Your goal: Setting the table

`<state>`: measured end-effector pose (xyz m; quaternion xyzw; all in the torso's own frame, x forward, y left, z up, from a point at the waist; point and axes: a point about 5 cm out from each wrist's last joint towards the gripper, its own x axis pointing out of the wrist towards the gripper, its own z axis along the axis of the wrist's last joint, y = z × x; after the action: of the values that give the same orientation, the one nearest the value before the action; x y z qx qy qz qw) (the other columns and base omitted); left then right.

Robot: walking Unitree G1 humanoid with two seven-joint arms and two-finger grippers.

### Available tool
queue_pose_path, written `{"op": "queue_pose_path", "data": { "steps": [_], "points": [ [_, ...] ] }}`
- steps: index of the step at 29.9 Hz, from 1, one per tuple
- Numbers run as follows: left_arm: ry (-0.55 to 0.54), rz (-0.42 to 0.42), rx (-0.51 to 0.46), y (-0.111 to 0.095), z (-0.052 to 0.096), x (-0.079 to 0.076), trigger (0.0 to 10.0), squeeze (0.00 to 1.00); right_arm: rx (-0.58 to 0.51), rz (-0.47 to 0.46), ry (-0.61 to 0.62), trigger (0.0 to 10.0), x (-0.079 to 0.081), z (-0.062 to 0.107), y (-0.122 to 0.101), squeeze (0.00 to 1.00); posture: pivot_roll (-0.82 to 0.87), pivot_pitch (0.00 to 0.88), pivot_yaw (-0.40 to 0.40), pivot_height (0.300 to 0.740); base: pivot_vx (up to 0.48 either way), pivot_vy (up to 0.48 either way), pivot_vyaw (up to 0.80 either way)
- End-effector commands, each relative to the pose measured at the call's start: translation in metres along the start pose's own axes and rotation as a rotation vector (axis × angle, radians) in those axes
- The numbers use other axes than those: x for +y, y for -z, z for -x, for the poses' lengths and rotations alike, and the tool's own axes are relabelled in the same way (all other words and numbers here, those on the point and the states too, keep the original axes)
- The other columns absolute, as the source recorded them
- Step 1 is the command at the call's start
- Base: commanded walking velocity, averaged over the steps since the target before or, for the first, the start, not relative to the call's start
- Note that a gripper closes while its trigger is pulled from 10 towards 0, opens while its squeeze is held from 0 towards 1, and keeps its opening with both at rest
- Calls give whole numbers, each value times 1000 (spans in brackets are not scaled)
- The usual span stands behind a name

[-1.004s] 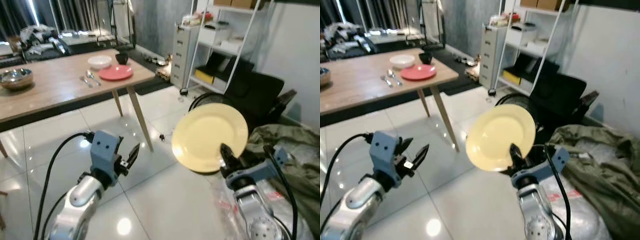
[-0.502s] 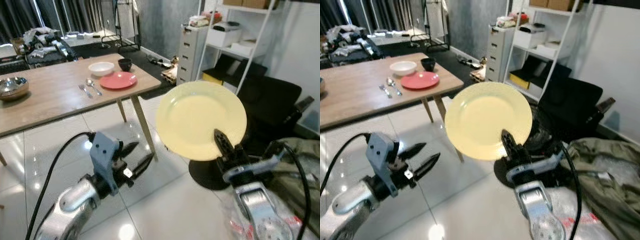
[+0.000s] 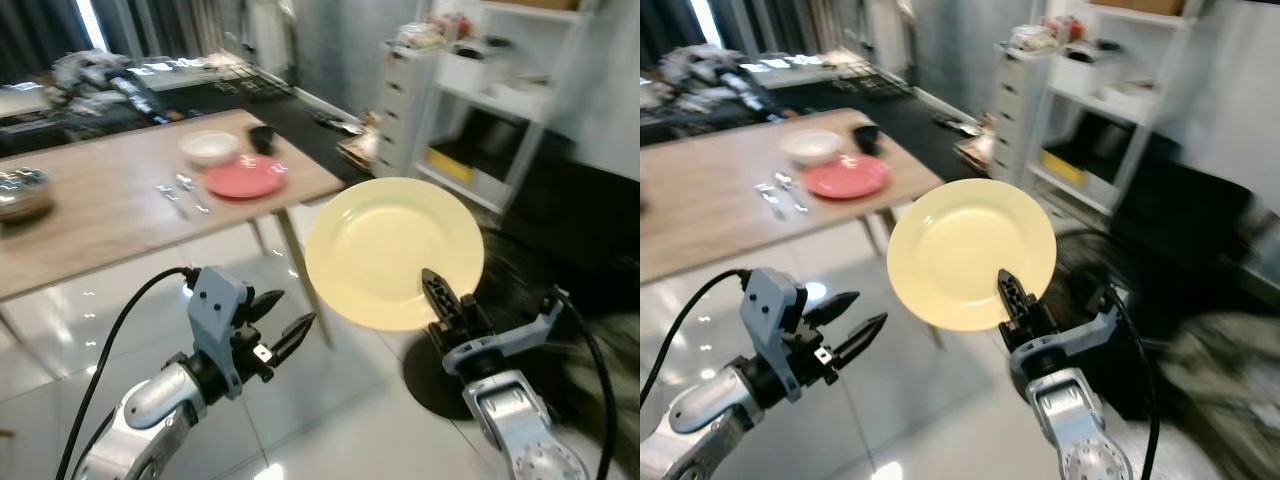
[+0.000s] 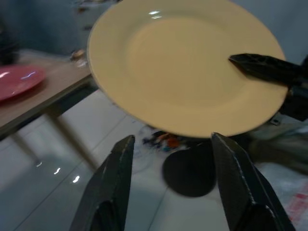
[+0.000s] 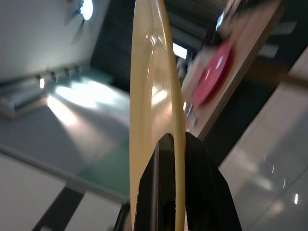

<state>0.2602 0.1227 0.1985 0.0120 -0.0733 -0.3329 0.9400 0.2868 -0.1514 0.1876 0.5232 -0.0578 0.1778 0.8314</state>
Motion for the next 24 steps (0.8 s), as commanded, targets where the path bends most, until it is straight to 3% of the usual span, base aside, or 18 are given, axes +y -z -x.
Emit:
{"op": "queue_pose_path", "data": {
  "steps": [1,14,24],
  "points": [
    [-11,8,23,3,2,2,10000,0,14,-9,-5,10000,2,-1,4,0,8,55,78,740,480,0,788],
    [-26,11,29,4,2,2,10000,0,5,0,1,10000,2,-2,2,0,8,59,77,740,480,0,788],
    [-31,12,35,5,1,3,10000,0,-8,-9,12,10000,1,-2,-1,0,5,59,83,740,480,0,0]
  ]
}}
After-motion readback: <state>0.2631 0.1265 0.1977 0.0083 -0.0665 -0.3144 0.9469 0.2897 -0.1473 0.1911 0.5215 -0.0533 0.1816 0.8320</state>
